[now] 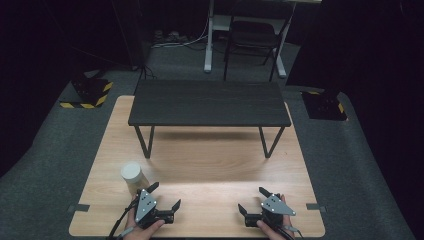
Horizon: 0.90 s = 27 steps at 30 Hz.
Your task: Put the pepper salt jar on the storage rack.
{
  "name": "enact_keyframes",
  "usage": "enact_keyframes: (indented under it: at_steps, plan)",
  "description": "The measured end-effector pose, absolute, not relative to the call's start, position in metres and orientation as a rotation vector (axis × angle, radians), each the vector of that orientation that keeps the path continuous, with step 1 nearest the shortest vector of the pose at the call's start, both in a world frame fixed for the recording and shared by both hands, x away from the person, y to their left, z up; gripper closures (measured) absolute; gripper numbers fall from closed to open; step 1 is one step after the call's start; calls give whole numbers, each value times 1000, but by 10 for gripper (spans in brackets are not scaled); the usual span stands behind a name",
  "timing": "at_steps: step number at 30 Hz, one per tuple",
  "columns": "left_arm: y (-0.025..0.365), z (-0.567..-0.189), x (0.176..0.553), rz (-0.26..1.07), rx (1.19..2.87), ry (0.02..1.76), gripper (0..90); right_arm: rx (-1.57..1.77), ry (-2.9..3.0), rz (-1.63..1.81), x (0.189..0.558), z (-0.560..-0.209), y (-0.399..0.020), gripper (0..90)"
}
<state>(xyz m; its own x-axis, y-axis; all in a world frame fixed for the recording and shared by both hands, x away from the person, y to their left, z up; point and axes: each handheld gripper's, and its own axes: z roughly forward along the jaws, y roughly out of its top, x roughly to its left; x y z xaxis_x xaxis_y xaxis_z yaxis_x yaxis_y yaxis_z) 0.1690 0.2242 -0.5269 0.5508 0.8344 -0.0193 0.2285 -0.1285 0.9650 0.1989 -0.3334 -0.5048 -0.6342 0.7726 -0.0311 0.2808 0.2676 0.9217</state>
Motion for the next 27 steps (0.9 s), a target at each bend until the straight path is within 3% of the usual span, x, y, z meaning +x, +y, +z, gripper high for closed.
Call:
enact_keyframes:
  at_steps: [27]
  plan:
    - [223,-515,166,653,1630,824,6,961,2056,1355,199,-505,-334,4]
